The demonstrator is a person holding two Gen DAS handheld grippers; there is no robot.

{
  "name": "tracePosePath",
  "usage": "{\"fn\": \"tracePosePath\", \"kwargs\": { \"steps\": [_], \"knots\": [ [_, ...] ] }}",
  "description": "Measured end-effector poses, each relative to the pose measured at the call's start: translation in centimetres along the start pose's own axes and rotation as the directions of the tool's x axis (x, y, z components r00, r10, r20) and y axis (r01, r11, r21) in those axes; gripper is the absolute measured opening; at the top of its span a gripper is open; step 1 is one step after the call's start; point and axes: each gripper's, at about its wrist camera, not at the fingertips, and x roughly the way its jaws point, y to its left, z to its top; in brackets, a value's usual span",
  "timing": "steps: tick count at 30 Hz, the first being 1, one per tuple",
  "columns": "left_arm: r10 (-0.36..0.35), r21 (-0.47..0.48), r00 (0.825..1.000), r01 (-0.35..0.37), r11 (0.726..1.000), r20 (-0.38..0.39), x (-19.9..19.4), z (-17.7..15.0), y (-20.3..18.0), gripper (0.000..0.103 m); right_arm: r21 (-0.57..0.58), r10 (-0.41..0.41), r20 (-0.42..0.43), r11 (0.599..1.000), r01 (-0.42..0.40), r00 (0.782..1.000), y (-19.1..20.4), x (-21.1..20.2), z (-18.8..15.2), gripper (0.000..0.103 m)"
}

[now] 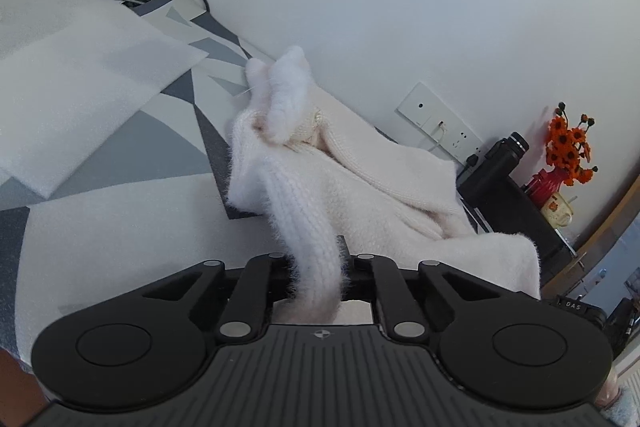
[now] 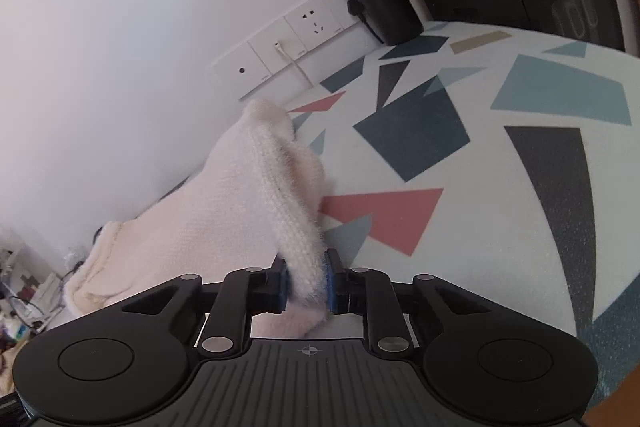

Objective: Fold clothes

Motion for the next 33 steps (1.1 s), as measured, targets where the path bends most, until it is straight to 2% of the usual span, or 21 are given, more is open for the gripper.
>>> {"fn": "tracePosePath", "kwargs": {
  "steps": [3, 6, 10, 12, 14, 16, 17, 18, 20, 22, 27, 28, 29, 30, 31, 33],
  "knots": [
    [-0.025, 0.058, 1.0, 0.026, 0.998, -0.015, -1.2, -1.2, -2.1, 0.01, 0.012, 0.105, -0.071, 0.994, -0.105, 0.992, 0.8, -2.1, -0.6, 0.014],
    [-0.059, 0.105, 0.998, 0.063, 0.993, -0.035, -2.5, -2.5, -4.0, 0.01, 0.009, 0.207, -0.147, 0.978, -0.208, 0.967, 2.3, -4.8, -1.8, 0.013],
    [-0.121, 0.103, 0.991, 0.126, 0.987, -0.053, -4.8, -4.3, -4.8, 0.01, -0.001, 0.275, -0.168, 0.96, -0.279, 0.947, 3.3, -8.4, -3.7, 0.014],
    [-0.12, 0.094, 0.992, 0.124, 0.988, -0.048, -5.9, -4.7, -4.1, 0.01, -0.014, 0.26, -0.147, 0.964, -0.265, 0.954, 2.9, -9.6, -4.5, 0.014],
    [-0.072, 0.084, 0.997, 0.075, 0.994, -0.038, -6.4, -4.9, -3.0, 0.011, -0.015, 0.221, -0.122, 0.974, -0.225, 0.968, 1.9, -10.3, -5.0, 0.014],
    [-0.032, 0.057, 0.999, 0.034, 0.998, -0.039, -6.2, -4.8, -1.7, 0.011, -0.001, 0.159, -0.097, 0.987, -0.16, 0.983, 0.6, -10.3, -5.3, 0.02],
    [-0.017, 0.041, 0.999, 0.018, 0.999, -0.042, -6.0, -4.8, -1.0, 0.011, 0.012, 0.125, -0.085, 0.992, -0.124, 0.989, -0.1, -10.1, -5.3, 0.03],
    [-0.002, 0.029, 0.999, 0.004, 1.0, -0.041, -5.7, -4.8, -0.4, 0.011, 0.043, 0.089, -0.07, 0.995, -0.086, 0.994, -0.8, -9.8, -5.2, 0.036],
    [0.017, 0.023, 0.999, -0.016, 1.0, -0.034, -5.3, -4.9, 0.0, 0.011, 0.113, 0.023, -0.034, 0.993, -0.019, 0.999, -2.0, -9.3, -5.2, 0.062],
    [0.01, 0.02, 1.0, -0.01, 1.0, -0.019, -5.2, -5.1, -0.1, 0.011, 0.178, -0.035, 0.02, 0.984, 0.031, 0.999, -2.9, -9.0, -5.2, 0.067],
    [0.004, 0.0, 0.999, -0.004, 1.0, 0.035, -5.6, -5.0, 0.1, 0.01, 0.168, -0.044, 0.079, 0.985, 0.031, 0.996, -3.6, -8.6, -5.2, 0.062],
    [0.01, -0.002, 0.998, -0.01, 1.0, 0.062, -6.1, -4.8, 0.1, 0.009, 0.163, -0.052, 0.084, 0.986, 0.037, 0.995, -3.6, -8.7, -5.2, 0.055],
    [0.017, -0.005, 0.996, -0.016, 1.0, 0.088, -6.5, -4.6, 0.1, 0.009, 0.162, -0.055, 0.078, 0.986, 0.042, 0.995, -3.7, -8.8, -5.2, 0.036],
    [0.023, -0.008, 0.993, -0.022, 1.0, 0.114, -7.0, -4.4, 0.1, 0.008, 0.171, -0.039, 0.059, 0.985, 0.029, 0.997, -3.8, -8.9, -5.3, 0.024],
    [0.025, -0.008, 0.991, -0.024, 1.0, 0.133, -7.4, -4.0, 0.1, 0.008, 0.181, -0.023, 0.041, 0.983, 0.016, 0.999, -3.9, -9.0, -5.3, 0.016],
    [0.034, -0.006, 0.987, -0.034, 0.999, 0.156, -8.0, -3.6, 0.0, 0.008, 0.179, 0.015, 0.015, 0.984, -0.017, 1.0, -3.9, -9.4, -5.6, 0.015]
  ]
}}
